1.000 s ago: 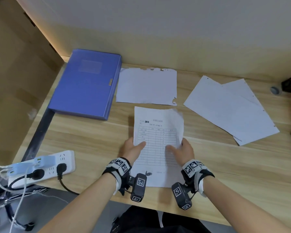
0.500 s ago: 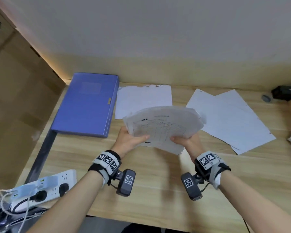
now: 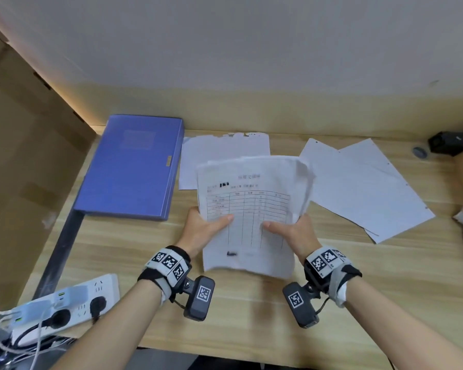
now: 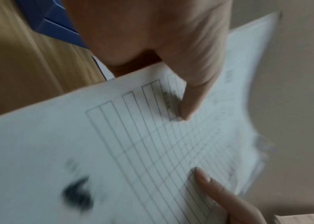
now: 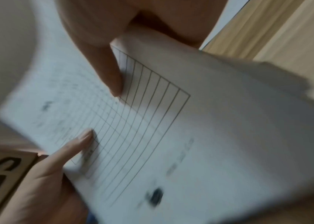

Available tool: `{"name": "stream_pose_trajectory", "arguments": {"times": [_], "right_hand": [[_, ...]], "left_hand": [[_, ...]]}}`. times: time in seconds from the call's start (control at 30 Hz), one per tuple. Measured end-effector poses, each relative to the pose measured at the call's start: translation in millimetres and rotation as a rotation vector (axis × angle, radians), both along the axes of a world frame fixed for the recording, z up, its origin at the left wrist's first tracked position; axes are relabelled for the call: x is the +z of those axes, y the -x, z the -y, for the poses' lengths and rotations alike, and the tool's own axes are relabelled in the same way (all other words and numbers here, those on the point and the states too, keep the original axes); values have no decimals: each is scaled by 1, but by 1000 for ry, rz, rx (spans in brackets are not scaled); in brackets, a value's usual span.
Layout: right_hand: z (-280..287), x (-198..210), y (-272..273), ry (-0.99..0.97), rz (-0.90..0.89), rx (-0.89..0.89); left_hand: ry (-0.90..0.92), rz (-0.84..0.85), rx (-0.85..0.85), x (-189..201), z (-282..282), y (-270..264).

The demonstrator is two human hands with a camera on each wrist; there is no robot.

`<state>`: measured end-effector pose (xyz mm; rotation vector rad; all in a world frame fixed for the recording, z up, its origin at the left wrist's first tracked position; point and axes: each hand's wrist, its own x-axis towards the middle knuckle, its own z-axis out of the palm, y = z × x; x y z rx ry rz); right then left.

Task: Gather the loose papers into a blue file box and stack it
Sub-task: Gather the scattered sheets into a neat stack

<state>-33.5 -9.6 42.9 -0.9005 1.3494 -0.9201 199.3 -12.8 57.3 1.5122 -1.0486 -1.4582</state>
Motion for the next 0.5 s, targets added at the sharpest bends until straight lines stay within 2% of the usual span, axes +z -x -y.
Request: {"name": "stream_pose_trajectory", "arguments": {"times": [0.1,0.2,0.3,0.37,0.5], "right_hand": [[-3,-22,-5,-152,-104,67],[-7,-55,-9,-296,-217,199],[-9,-78,-11,-323,-441,300],[-8,-79,-13,-331,-564,315],[-1,-72,-12,-339,-678,332]], "left_hand": [[-137,66,-66,-19,0,-10],[-244,190,-26,-46,-6,-19],[-342,340,-39,-71,-10,-30],[-374,419,-106,-77,-11,-34],[-334,583,-202,-73,-3,-35]]}}
